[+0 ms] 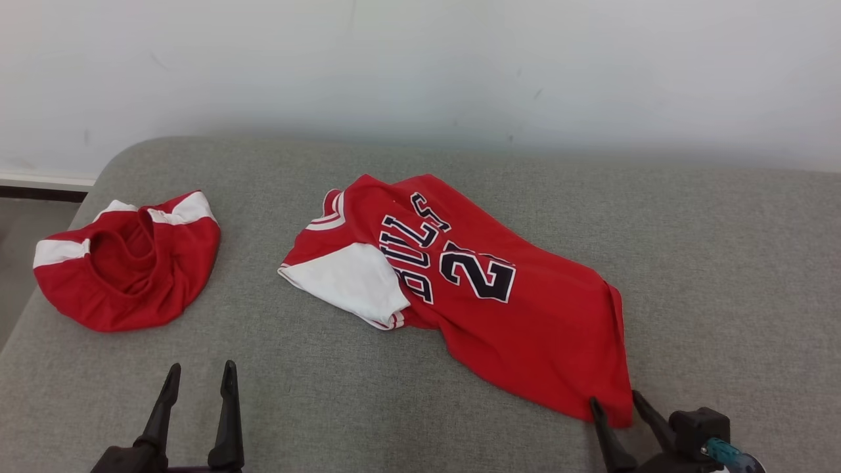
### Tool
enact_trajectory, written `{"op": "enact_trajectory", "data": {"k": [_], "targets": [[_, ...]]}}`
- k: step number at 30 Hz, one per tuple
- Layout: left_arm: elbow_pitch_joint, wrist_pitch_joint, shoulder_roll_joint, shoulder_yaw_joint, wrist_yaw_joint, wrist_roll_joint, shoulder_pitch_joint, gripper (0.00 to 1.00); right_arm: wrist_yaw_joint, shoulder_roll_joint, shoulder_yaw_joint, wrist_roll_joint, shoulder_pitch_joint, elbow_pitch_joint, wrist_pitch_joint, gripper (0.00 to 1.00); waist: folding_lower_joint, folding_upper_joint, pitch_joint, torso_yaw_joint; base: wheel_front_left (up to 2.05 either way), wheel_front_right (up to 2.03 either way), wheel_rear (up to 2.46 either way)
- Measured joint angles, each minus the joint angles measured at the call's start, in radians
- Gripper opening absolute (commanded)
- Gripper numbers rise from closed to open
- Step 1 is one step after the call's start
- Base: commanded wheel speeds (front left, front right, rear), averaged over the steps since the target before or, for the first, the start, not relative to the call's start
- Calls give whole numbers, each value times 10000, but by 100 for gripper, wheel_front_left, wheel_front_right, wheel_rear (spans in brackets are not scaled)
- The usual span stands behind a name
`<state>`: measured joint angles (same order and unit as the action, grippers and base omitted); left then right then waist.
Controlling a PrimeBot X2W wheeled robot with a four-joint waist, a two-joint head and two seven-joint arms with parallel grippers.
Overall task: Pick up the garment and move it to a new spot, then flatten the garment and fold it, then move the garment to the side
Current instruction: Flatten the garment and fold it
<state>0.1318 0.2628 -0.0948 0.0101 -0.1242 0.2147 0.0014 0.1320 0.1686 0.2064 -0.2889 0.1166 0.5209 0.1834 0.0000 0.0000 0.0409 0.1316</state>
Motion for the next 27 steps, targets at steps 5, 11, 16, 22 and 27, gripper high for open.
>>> {"op": "enact_trajectory", "data": {"k": [5,11,16,22,27], "targets": [[4,0,63,52,-4,-36,2,100,0,73,514,-418,550,955,178,0,1,0,56,79,0,0,0],[63,0,130,180,-29,-54,49,100,0,263,955,-826,717,792,625,0,0,0,-5,-175,0,0,0],[104,0,217,230,-50,-50,188,100,0,734,1206,-899,212,-353,723,0,0,0,-81,-521,0,0,0],[163,0,265,274,-52,-46,190,100,0,1266,1007,-1409,-1151,-2343,389,0,0,0,-122,-941,0,0,0],[165,-2,278,217,-54,-19,191,100,0,1440,433,-1835,-2532,-4383,-633,0,0,0,-133,-1076,0,0,0]]}}
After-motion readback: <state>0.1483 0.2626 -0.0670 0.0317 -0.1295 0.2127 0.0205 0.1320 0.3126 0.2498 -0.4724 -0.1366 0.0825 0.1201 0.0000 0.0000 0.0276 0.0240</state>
